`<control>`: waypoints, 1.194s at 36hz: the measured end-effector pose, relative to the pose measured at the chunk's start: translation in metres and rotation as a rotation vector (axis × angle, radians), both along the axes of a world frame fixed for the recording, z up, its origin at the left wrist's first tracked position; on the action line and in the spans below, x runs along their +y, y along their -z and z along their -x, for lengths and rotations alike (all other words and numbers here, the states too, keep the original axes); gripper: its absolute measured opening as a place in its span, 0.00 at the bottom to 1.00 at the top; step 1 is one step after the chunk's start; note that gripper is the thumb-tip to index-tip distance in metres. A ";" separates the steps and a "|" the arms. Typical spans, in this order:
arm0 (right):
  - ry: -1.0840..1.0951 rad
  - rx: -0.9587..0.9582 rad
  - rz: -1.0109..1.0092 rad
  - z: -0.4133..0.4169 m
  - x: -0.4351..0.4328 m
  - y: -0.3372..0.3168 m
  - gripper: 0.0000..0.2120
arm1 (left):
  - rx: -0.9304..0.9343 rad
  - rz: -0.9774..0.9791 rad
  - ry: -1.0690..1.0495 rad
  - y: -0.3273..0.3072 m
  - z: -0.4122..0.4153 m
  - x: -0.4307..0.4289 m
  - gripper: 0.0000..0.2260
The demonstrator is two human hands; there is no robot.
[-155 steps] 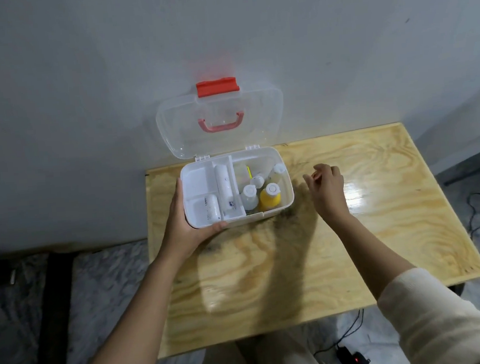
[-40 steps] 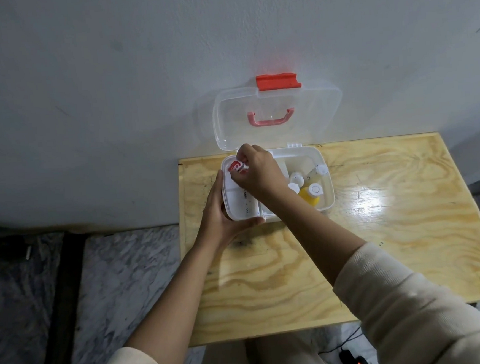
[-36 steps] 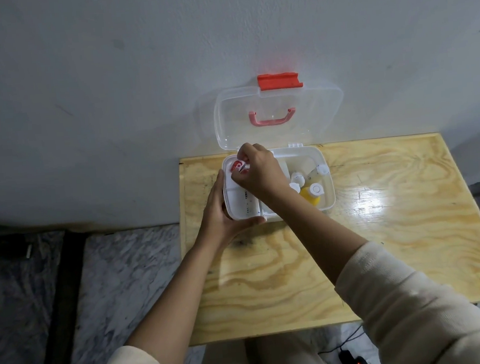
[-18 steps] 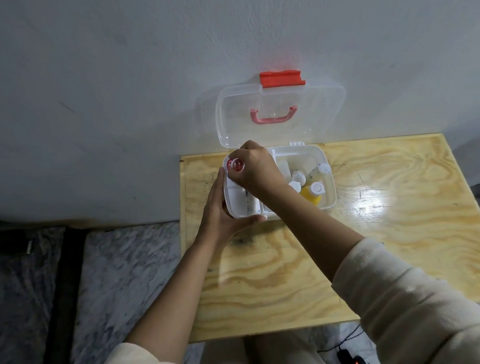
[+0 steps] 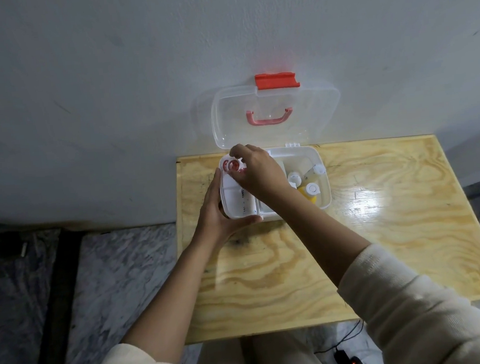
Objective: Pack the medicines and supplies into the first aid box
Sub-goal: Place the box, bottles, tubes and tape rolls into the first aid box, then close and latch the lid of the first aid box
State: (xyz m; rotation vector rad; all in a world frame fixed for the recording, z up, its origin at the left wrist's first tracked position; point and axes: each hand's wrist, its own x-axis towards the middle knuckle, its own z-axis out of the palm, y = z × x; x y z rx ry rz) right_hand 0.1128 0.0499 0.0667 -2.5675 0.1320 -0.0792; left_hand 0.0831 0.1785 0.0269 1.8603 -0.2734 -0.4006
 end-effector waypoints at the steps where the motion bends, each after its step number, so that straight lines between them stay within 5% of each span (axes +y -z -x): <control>1: 0.005 -0.019 -0.006 0.000 0.000 0.000 0.09 | -0.003 0.002 -0.002 0.000 0.000 0.000 0.56; 16: 0.022 -0.008 -0.033 0.005 -0.007 -0.001 0.16 | 0.023 0.058 -0.015 0.005 -0.002 0.002 0.51; 22: 0.026 0.033 -0.081 0.009 -0.010 -0.002 0.08 | 0.009 0.092 -0.007 0.003 -0.001 0.002 0.46; 31: 0.081 0.010 -0.129 0.016 -0.008 -0.002 0.10 | -0.022 0.104 -0.003 0.002 0.000 0.000 0.46; 43: 0.607 -0.722 -0.350 0.035 -0.066 -0.062 0.06 | 0.000 0.134 0.075 -0.005 -0.003 0.001 0.47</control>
